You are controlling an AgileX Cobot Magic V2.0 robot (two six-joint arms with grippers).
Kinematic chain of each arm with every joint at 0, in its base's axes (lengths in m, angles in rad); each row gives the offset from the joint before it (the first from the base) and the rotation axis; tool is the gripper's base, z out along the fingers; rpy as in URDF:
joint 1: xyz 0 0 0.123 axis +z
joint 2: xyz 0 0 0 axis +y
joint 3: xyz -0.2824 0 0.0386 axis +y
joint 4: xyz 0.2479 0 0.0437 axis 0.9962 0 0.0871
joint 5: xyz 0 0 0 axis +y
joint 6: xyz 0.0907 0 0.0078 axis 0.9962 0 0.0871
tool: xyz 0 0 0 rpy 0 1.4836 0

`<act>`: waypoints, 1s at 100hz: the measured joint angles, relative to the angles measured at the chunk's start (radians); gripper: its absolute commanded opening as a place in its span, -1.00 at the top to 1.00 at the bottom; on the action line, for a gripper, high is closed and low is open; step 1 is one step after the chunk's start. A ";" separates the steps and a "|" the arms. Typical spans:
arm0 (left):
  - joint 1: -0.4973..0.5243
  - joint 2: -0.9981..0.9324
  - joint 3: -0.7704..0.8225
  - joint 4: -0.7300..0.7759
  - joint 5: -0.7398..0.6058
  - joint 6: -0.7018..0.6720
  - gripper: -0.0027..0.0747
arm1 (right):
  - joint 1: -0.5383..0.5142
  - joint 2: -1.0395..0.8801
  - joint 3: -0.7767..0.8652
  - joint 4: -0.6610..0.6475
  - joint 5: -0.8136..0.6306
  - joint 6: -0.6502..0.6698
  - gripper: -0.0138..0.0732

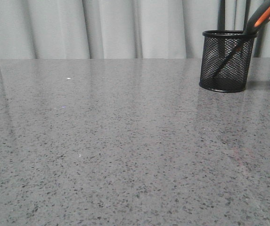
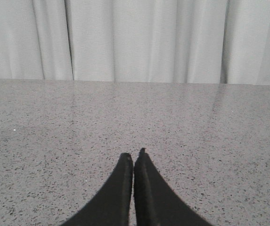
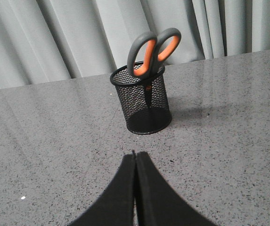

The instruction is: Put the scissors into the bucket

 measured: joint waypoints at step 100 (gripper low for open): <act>0.000 0.000 0.000 -0.001 0.000 0.000 0.99 | -0.002 -0.110 0.298 -0.349 -0.267 0.075 0.85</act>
